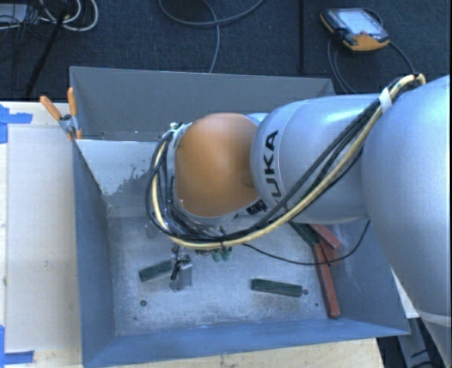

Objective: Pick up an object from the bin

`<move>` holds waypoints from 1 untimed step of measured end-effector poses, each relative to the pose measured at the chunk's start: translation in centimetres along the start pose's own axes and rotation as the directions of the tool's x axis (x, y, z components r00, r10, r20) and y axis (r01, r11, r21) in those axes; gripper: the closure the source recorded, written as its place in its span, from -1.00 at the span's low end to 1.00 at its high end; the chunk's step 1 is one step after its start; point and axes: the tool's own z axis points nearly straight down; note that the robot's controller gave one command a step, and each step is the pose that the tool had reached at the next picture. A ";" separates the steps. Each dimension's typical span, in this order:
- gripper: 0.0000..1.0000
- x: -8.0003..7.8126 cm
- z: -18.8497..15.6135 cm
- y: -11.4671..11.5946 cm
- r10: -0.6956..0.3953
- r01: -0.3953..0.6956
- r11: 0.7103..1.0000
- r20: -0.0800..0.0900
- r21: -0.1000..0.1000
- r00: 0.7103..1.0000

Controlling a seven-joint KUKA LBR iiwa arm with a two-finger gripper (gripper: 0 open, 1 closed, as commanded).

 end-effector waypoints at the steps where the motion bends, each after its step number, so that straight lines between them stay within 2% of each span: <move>1: -1.00 -0.9 4.5 1.0 -0.270 0.270 0.963 -0.002 0.000 0.963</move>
Offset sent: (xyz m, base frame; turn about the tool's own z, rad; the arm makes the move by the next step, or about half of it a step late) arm 0.0507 -0.0149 -0.0643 -0.1979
